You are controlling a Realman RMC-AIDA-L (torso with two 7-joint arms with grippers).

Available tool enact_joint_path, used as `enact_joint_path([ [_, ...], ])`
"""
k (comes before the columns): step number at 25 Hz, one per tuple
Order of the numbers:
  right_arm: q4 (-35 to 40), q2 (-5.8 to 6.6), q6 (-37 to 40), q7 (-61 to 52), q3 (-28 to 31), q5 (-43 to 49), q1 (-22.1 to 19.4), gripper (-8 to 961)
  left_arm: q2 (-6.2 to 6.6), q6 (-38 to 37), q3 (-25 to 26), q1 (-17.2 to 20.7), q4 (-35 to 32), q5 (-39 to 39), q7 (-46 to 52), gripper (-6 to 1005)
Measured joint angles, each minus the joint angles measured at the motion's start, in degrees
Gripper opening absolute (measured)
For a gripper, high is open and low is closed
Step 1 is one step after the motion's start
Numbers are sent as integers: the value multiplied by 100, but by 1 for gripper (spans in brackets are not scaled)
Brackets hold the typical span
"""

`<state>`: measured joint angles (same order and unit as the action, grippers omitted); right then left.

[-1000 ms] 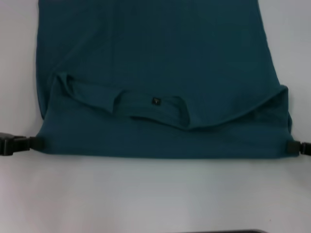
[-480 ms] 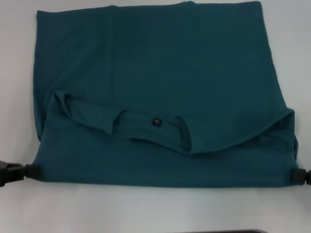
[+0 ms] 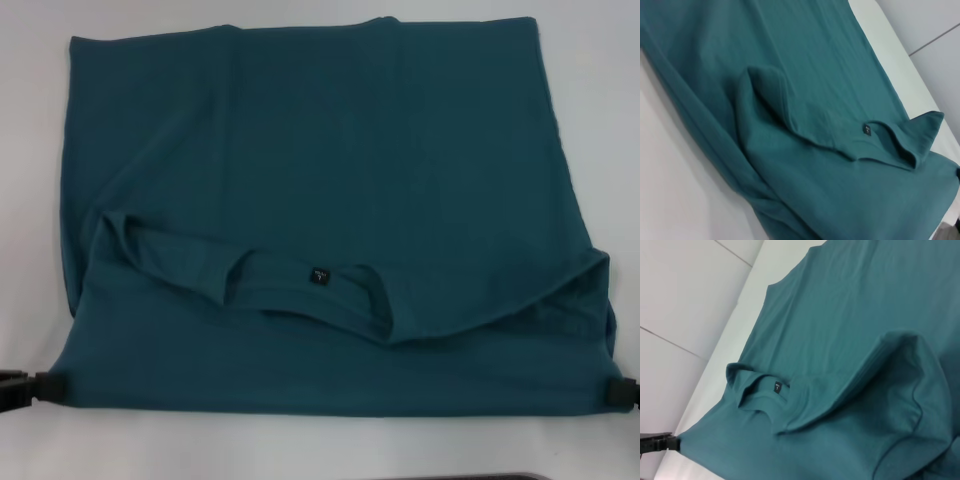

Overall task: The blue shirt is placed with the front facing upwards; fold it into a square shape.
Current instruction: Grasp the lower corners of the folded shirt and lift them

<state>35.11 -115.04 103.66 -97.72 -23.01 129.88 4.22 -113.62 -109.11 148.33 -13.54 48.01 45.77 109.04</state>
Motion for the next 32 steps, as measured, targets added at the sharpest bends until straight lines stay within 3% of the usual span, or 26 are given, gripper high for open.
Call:
enact_joint_path([
  [23, -5, 1, 122, 9, 144, 166, 59, 44, -4, 47, 7, -45, -99, -126, -113, 0],
  [32, -5, 0, 205, 93, 216, 169, -94, 44, 10, 13, -12, -35, -104, -166, -142, 0],
])
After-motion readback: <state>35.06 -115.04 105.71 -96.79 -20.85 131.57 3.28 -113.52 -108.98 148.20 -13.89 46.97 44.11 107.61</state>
